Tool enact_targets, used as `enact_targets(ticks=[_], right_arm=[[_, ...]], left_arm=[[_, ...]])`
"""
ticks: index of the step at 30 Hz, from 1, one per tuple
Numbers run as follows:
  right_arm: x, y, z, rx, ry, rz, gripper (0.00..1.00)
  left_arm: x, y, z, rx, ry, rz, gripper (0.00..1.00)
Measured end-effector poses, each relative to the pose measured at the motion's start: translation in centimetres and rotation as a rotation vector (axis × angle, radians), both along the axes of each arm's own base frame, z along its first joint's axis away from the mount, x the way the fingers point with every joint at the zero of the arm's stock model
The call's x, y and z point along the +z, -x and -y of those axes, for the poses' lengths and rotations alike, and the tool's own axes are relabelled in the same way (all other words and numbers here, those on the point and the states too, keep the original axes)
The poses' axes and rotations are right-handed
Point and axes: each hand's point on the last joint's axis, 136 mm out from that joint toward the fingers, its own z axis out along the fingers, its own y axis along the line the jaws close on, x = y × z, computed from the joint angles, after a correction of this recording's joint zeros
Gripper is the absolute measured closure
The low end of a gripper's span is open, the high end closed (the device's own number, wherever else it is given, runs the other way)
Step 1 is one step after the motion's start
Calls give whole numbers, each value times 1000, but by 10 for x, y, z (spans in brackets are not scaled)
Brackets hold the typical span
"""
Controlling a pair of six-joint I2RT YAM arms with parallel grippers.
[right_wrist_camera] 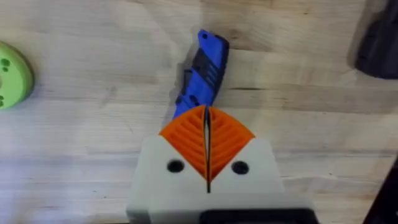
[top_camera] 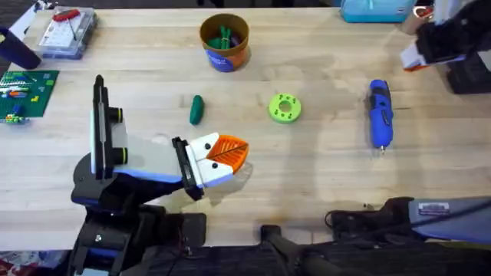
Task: Pick up the gripper from the table and insert it into the empty holder that is missing its gripper. Then pick up a screw, insert it into the mounting hole, and use the screwdriver to tighten it. Finally, clean up the table by picking up the vegetable and placing it into the bucket.
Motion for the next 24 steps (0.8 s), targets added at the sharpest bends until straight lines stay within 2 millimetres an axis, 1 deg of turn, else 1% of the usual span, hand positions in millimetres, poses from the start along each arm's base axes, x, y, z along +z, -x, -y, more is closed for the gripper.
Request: enact_targets(ticks=[5,8,9,10,14,15,16,18,24], right_arm=[[30,9,0,-4,25,89,998],[41,14,-1,-11,29,117,998],[42,16,-1,-16,28,119,963],[42,17,-1,-21,27,118,852],[42,19,-1,-33,23,110,239],[42,20,-1,-39,21,111,100],[42,20,-1,-44,20,112,30],[42,20,-1,-56,15,112,7],[40,20,-1,-77,8,113,5]], left_arm=[[0,0,0,0,0,0,989],[0,0,0,-2,0,0,989],[0,0,0,-2,0,0,989],[0,0,0,-2,0,0,989],[0,0,0,-2,0,0,989],[0,0,0,-2,0,0,989],[0,0,0,-2,0,0,989],[0,0,0,-2,0,0,989],[0,0,0,-2,0,0,989]])
